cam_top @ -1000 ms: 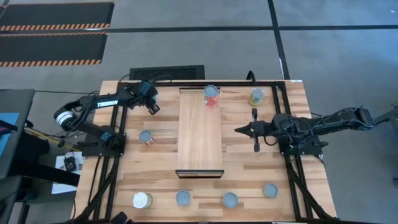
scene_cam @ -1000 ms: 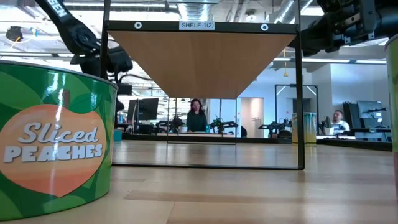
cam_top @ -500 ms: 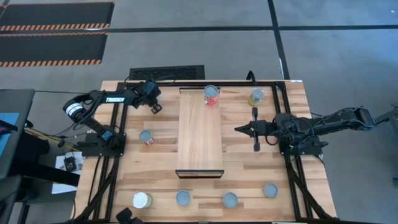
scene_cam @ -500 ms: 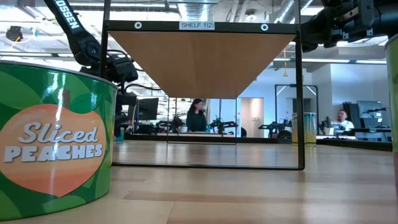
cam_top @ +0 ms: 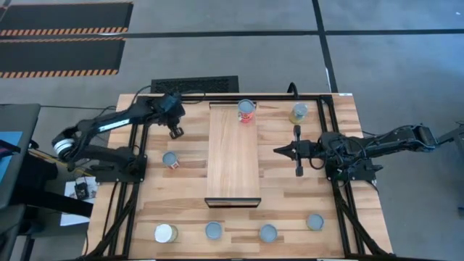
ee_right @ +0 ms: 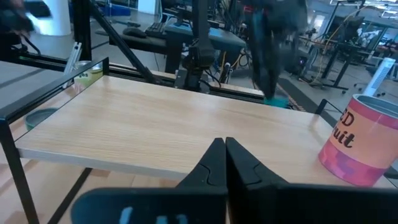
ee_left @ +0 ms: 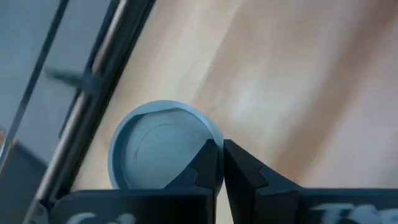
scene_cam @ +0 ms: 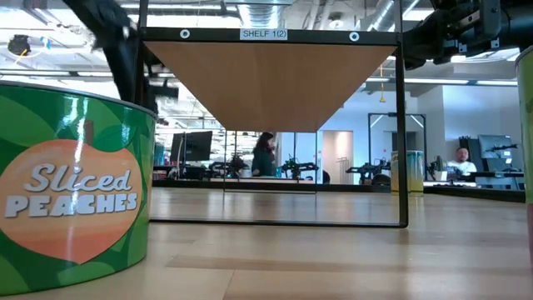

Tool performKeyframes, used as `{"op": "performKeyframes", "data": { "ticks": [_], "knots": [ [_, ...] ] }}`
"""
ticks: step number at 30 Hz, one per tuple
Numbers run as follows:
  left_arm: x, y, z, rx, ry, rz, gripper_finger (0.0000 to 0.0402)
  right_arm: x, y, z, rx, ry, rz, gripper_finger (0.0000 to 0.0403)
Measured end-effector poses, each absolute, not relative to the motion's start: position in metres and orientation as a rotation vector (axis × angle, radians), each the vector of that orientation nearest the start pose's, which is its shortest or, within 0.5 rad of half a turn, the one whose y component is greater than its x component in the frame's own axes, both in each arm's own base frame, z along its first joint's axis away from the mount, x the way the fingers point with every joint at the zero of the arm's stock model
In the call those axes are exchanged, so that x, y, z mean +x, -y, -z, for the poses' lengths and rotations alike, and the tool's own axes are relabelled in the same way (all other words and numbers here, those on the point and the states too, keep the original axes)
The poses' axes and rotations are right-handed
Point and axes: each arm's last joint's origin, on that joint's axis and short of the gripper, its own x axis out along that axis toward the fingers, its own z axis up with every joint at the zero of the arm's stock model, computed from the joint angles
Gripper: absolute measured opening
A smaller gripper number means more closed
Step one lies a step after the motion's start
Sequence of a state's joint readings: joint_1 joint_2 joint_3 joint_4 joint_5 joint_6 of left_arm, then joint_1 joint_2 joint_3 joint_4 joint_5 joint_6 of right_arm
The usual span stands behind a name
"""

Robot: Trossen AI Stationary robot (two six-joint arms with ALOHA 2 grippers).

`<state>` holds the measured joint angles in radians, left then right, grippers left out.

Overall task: Pick and place cans onto a shelf
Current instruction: Put the small blue can on the shelf

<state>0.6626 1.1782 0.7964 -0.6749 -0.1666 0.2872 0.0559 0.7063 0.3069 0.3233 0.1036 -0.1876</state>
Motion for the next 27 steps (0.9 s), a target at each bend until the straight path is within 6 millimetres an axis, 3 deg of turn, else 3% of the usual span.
{"op": "performKeyframes", "data": {
  "ticks": [7, 12, 17, 27],
  "knots": [
    [0.168, -0.082, -0.305, 0.021, -0.942, -0.393, 0.0002, 0.164, -0.006, -0.227, -0.19, -0.082, 0.041, 0.0005],
    [0.181, -0.047, -0.336, 0.057, -0.803, -0.236, 0.0002, 0.164, -0.006, -0.227, -0.19, -0.082, 0.041, 0.0005],
    [0.219, -0.018, -0.34, 0.128, -0.799, -0.139, 0.0002, 0.164, -0.006, -0.227, -0.19, -0.082, 0.042, 0.0005],
    [0.329, 0.011, -0.325, 0.291, -0.866, -0.101, 0.0002, 0.164, -0.006, -0.227, -0.184, -0.089, 0.041, 0.0005]
  ]
}}
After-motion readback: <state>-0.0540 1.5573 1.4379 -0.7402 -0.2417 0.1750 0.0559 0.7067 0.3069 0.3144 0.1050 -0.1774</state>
